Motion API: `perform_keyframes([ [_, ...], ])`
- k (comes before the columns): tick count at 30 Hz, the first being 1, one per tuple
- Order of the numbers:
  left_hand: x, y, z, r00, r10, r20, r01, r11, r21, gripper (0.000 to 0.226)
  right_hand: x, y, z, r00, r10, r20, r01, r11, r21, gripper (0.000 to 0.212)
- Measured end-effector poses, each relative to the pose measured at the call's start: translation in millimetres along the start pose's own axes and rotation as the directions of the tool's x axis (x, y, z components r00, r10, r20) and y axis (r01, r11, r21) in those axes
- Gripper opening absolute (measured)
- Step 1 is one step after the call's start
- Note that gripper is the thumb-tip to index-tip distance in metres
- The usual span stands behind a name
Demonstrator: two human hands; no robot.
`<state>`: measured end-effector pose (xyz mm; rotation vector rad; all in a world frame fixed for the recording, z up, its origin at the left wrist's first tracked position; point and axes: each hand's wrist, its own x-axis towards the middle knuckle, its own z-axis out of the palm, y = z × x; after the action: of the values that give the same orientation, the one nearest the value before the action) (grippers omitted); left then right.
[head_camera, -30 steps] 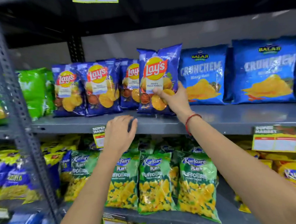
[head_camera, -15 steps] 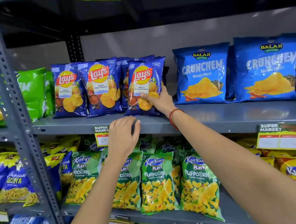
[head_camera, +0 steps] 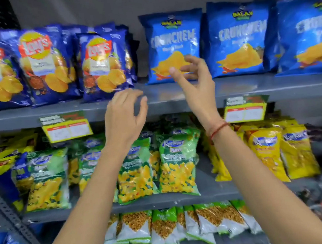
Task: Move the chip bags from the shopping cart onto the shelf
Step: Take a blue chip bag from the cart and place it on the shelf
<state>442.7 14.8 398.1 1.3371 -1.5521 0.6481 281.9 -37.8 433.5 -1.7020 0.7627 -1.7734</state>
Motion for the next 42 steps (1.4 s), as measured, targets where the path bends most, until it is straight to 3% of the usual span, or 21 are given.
perform_keyframes([
  [5,-34,88,67,0.985,0.145,0.096,-0.117,0.962,-0.248,0.026,-43,29,-106,0.98,0.053,-0.189,-0.071,0.994,-0.088,0.032],
  [10,-85,172,142,0.915,0.263,0.307,-0.093,0.877,-0.472,0.031,-97,75,-219,0.925,0.16,-0.346,-0.262,0.926,-0.272,0.033],
  [16,-162,269,227,0.722,0.426,0.545,0.016,0.777,-0.63,0.033,-191,126,-344,0.766,0.313,-0.562,-0.573,0.73,-0.374,0.045],
  [19,-198,289,258,0.629,0.463,0.624,0.08,0.761,-0.644,0.039,-237,149,-374,0.689,0.409,-0.598,-0.689,0.625,-0.367,0.044],
  [22,-247,324,290,0.462,0.491,0.739,0.157,0.775,-0.613,0.042,-297,179,-415,0.528,0.52,-0.672,-0.829,0.488,-0.273,0.043],
  [26,-305,353,327,0.216,0.504,0.836,0.229,0.807,-0.545,0.047,-370,214,-444,0.248,0.653,-0.715,-0.959,0.268,-0.088,0.044],
  [32,-367,373,385,-0.062,0.411,0.909,0.278,0.882,-0.38,0.047,-435,277,-460,-0.049,0.79,-0.611,-0.996,0.004,0.085,0.059],
  [35,-396,373,423,-0.185,0.274,0.944,0.239,0.944,-0.227,0.055,-448,313,-466,-0.142,0.794,-0.592,-0.982,-0.039,0.185,0.065],
  [38,-418,372,456,-0.327,0.11,0.939,0.166,0.984,-0.057,0.08,-459,348,-471,-0.204,0.767,-0.608,-0.959,-0.031,0.283,0.064],
  [42,-448,368,497,-0.445,0.034,0.895,0.056,0.998,-0.009,0.114,-472,385,-478,-0.282,0.797,-0.535,-0.879,0.009,0.477,0.082],
])
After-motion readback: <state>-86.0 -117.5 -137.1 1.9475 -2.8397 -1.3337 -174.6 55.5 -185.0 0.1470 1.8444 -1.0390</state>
